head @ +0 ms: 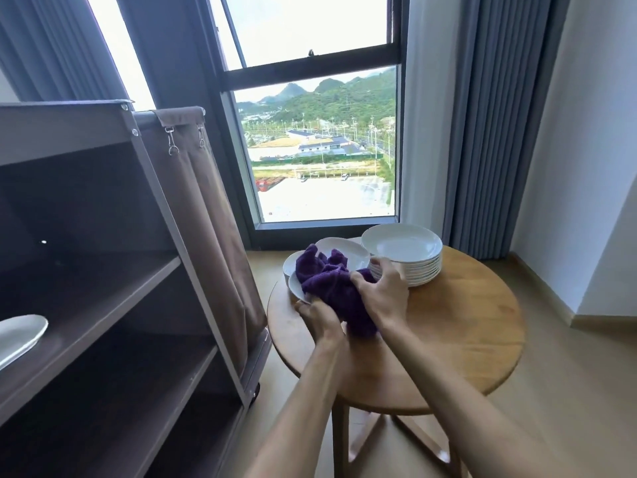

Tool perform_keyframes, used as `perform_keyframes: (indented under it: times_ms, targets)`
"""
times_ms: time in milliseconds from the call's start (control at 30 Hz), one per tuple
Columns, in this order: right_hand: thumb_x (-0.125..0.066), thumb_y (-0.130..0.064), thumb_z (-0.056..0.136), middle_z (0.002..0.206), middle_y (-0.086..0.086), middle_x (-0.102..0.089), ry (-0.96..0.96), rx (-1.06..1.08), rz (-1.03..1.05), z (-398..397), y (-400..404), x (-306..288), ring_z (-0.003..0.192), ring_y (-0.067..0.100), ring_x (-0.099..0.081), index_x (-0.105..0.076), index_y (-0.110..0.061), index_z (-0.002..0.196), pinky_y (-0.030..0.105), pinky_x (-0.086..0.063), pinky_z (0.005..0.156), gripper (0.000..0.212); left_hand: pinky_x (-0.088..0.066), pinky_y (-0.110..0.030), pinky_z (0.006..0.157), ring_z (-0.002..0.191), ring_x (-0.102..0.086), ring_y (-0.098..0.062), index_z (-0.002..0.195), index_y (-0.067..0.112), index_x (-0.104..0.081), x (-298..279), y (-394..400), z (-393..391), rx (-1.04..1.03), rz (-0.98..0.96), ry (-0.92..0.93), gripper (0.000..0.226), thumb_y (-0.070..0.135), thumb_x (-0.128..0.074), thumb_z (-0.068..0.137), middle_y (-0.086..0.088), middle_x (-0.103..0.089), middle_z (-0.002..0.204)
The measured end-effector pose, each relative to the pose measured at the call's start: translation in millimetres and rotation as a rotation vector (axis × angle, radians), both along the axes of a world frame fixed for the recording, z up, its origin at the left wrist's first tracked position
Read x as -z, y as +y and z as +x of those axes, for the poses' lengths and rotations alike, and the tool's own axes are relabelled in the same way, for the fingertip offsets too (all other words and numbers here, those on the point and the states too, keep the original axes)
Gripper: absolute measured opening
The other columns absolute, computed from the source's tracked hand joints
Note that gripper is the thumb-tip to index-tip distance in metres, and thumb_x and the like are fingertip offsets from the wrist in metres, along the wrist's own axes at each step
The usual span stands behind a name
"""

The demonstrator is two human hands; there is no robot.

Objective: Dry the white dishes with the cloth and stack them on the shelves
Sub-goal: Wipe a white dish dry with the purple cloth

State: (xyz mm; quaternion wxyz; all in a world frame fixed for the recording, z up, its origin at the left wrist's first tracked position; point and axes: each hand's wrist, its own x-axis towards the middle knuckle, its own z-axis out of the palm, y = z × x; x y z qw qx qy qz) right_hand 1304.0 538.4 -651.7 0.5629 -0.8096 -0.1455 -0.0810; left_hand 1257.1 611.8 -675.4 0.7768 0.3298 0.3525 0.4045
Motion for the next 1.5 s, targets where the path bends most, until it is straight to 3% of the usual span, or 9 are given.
perform_keyframes:
  times_ms: [100,200,300,467,633,867,1067,1267,1500]
  targets:
    - [-0.077,-0.069,0.065,0.117,0.005,-0.071,0.462,-0.178,0.249,-15,0,15,0.105,0.019,-0.068,-0.066,-0.018,0.122,0.026,-0.048,0.088,0.077,-0.058,-0.045,0.094,0.103,-0.070,-0.031,0.128,0.013,-0.064,4,-10,5,-0.036,-0.028,-0.026,0.034,0.023,-0.037,0.108,-0.018,-0.067,0.123]
    - [-0.068,-0.067,0.079,0.126,-0.002,-0.071,0.692,-0.516,0.446,-26,2,21,0.116,0.009,-0.066,-0.064,-0.023,0.134,0.036,-0.051,0.100,0.070,-0.056,-0.017,0.062,0.071,-0.071,-0.007,0.100,0.026,-0.066,6,-21,13,-0.053,0.051,0.018,0.021,0.025,-0.047,0.106,-0.001,-0.069,0.098]
    - [-0.077,-0.046,0.082,0.119,0.003,-0.074,0.797,-0.619,0.540,-19,0,23,0.111,0.016,-0.070,-0.068,-0.019,0.128,0.035,-0.055,0.091,0.054,-0.057,-0.038,0.085,0.093,-0.068,-0.029,0.111,0.030,-0.058,8,-18,8,-0.076,0.221,0.155,0.014,0.028,-0.050,0.100,-0.008,-0.068,0.111]
    - [-0.086,-0.009,0.072,0.098,0.016,-0.077,0.691,-0.362,0.614,-9,6,20,0.090,0.031,-0.076,-0.073,-0.002,0.105,0.045,-0.062,0.081,0.037,-0.047,-0.030,0.085,0.104,-0.061,-0.023,0.127,0.029,-0.058,8,-15,-1,-0.091,0.356,0.191,0.028,0.025,-0.040,0.106,0.003,-0.062,0.114]
    - [-0.083,-0.004,0.073,0.079,0.013,-0.077,0.685,-0.248,0.708,7,10,6,0.070,0.026,-0.075,-0.072,0.001,0.088,0.034,-0.060,0.055,0.019,-0.055,-0.051,0.099,0.115,-0.064,-0.036,0.137,0.009,-0.053,-7,-3,-16,-0.011,0.495,0.278,0.041,0.004,-0.048,0.097,-0.015,-0.064,0.127]
    - [-0.073,0.002,0.080,0.087,0.017,-0.068,0.692,-0.198,0.636,51,-3,-3,0.073,0.028,-0.067,-0.065,-0.001,0.086,0.034,-0.057,0.059,0.011,-0.053,-0.027,0.045,0.057,-0.071,-0.030,0.123,0.006,-0.057,-38,51,-52,0.336,0.619,0.350,0.024,0.008,-0.046,0.101,-0.019,-0.069,0.098]
    - [-0.073,0.012,0.074,0.092,0.010,-0.066,0.857,-0.079,0.804,33,30,16,0.079,0.025,-0.064,-0.067,0.002,0.101,0.035,-0.055,0.068,0.029,-0.054,-0.051,0.095,0.111,-0.066,-0.030,0.120,0.027,-0.059,-20,28,-35,0.136,0.170,-0.088,0.036,0.033,-0.068,0.086,-0.010,-0.067,0.123]
    - [-0.072,0.003,0.081,0.072,0.001,-0.064,0.862,-0.041,0.807,13,39,40,0.057,0.014,-0.059,-0.063,-0.009,0.077,0.019,-0.046,0.040,0.015,-0.055,-0.029,0.089,0.107,-0.069,-0.026,0.115,0.025,-0.063,-11,13,-15,-0.151,0.266,-0.005,0.039,-0.005,-0.059,0.090,0.002,-0.071,0.110]
    - [-0.061,0.004,0.089,0.080,0.009,-0.070,0.719,-0.309,0.741,21,23,27,0.067,0.019,-0.068,-0.066,-0.004,0.088,0.029,-0.057,0.056,0.009,-0.052,-0.033,0.072,0.086,-0.060,-0.015,0.089,0.028,-0.055,-58,63,-41,0.205,0.624,0.236,0.027,0.002,-0.062,0.083,0.006,-0.063,0.091]
